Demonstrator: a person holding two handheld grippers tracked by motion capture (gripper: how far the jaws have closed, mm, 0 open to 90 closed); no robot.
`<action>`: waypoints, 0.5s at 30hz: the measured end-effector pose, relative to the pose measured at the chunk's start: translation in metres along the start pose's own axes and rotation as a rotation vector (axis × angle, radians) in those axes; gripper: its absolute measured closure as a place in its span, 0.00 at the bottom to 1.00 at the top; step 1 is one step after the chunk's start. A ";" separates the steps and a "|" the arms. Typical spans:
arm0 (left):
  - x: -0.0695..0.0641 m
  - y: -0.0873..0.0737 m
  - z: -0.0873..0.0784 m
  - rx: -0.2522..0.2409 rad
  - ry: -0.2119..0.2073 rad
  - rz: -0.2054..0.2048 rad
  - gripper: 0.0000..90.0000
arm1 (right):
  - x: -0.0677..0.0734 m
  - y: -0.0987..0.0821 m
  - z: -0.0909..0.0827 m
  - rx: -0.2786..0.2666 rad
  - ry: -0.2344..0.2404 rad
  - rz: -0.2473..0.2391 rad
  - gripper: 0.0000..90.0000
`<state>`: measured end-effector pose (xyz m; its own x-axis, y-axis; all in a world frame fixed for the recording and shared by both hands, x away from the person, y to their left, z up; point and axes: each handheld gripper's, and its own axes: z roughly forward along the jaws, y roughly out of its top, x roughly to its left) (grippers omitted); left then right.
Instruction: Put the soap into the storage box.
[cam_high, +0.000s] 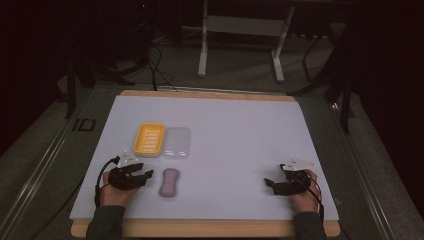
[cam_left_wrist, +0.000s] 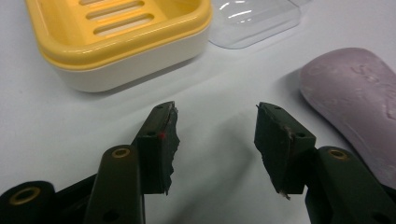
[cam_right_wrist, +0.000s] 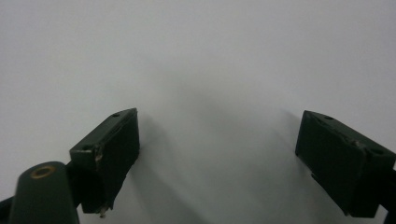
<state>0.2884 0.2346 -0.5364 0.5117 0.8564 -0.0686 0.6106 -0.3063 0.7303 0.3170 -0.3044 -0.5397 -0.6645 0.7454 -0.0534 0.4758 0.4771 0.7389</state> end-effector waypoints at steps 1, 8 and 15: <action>-0.001 0.000 -0.001 -0.001 -0.008 0.007 0.56 | 0.002 0.000 -0.001 -0.006 -0.013 -0.009 0.16; -0.009 0.002 -0.005 -0.004 -0.070 0.070 0.60 | 0.001 -0.001 -0.002 -0.024 -0.010 -0.013 0.16; -0.016 0.003 -0.004 0.014 -0.107 0.112 0.73 | 0.003 -0.001 -0.002 -0.019 -0.017 -0.022 0.16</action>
<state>0.2799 0.2221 -0.5303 0.6383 0.7675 -0.0597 0.5540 -0.4041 0.7278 0.3135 -0.3036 -0.5395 -0.6649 0.7425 -0.0813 0.4496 0.4848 0.7502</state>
